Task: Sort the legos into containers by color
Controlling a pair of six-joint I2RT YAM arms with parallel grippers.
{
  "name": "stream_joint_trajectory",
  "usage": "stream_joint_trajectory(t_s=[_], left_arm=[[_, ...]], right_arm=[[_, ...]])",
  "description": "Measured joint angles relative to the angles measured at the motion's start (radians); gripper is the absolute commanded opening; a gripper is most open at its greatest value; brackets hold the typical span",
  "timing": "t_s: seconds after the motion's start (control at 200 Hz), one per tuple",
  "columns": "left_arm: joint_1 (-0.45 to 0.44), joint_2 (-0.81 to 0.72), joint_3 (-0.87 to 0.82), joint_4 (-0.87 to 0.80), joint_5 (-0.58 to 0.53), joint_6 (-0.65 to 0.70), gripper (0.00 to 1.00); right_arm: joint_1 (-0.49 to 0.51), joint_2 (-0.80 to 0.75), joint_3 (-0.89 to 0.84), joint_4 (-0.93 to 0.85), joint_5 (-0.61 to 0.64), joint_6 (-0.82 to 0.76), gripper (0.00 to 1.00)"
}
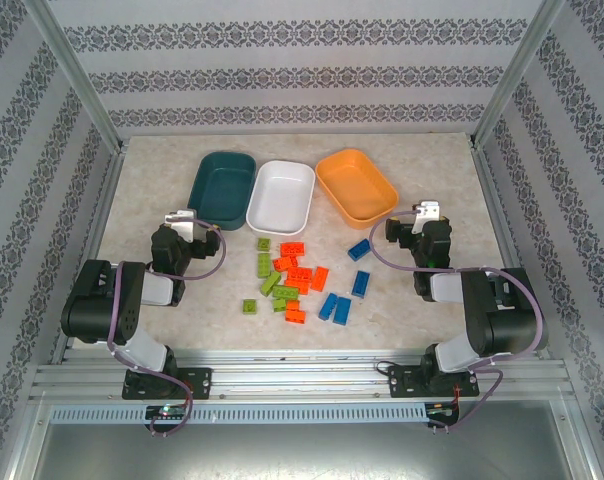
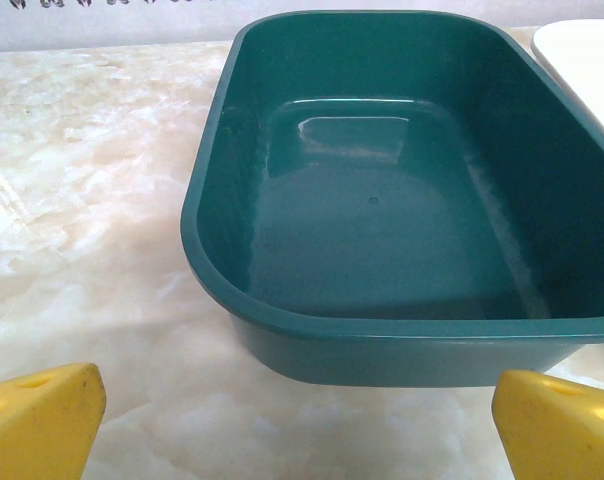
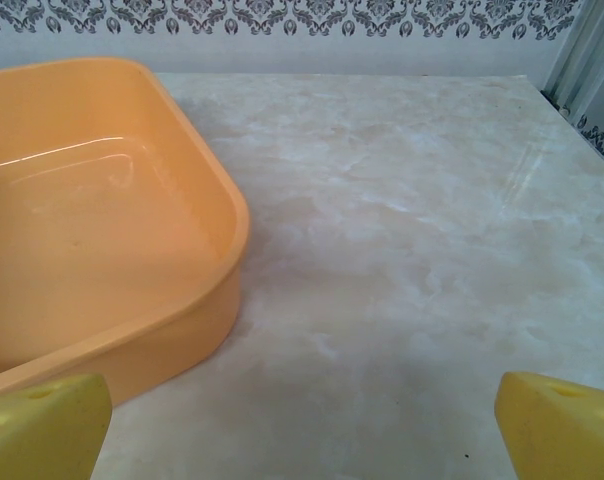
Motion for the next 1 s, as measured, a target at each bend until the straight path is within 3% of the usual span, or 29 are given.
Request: stream_joint_trajectory(t_s=[0.33, 0.59, 0.754, 0.849, 0.999], left_arm=[[0.000, 0.000, 0.011, -0.011, -0.152, -0.032, 1.00], [0.000, -0.001, 0.011, -0.014, -0.208, -0.050, 1.00], [-0.001, -0.057, 0.021, -0.084, -0.250, -0.059, 1.00], [-0.001, -0.161, 0.084, -0.265, -0.335, -0.089, 1.00], [-0.001, -0.296, 0.323, -0.586, -0.411, -0.142, 1.00]], right_arm=[[-0.008, 0.000, 0.000, 0.000, -0.018, 0.000, 0.98], [-0.008, -0.013, 0.001, -0.018, 0.021, 0.013, 0.98], [-0.009, -0.154, 0.077, -0.265, 0.130, 0.076, 0.98], [-0.026, -0.243, 0.210, -0.492, 0.169, 0.192, 0.98], [-0.052, -0.316, 0.404, -0.761, 0.130, 0.326, 0.98]])
